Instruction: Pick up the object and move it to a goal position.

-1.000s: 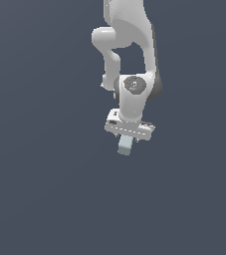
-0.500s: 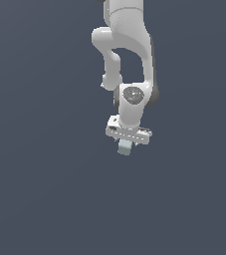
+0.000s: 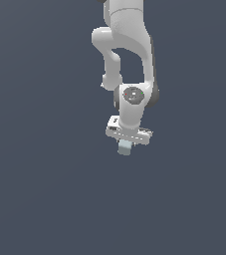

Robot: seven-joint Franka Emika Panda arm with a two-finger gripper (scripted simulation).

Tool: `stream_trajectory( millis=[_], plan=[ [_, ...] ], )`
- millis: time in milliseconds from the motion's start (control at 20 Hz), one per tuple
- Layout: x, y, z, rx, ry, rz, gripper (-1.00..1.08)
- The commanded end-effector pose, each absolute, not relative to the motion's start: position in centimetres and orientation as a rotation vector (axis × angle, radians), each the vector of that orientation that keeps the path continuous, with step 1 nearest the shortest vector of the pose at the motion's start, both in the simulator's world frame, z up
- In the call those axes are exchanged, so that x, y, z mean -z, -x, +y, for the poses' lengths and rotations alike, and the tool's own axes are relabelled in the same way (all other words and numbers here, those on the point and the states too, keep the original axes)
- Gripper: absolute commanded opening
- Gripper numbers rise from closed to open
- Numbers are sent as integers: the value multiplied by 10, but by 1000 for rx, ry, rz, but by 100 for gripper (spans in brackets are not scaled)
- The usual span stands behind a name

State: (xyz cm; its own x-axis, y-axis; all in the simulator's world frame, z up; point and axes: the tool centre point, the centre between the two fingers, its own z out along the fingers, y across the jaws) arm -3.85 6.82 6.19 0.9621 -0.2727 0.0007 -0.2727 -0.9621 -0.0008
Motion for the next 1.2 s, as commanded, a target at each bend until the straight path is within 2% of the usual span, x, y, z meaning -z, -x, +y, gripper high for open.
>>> stream_trajectory(
  millis=[0, 550, 1150],
  plan=[
    [-61, 39, 67, 0, 3111, 434, -100],
    [-90, 38, 52, 1, 3111, 433, -100],
    [-196, 34, -8, 1, 3110, 434, -100]
  ],
)
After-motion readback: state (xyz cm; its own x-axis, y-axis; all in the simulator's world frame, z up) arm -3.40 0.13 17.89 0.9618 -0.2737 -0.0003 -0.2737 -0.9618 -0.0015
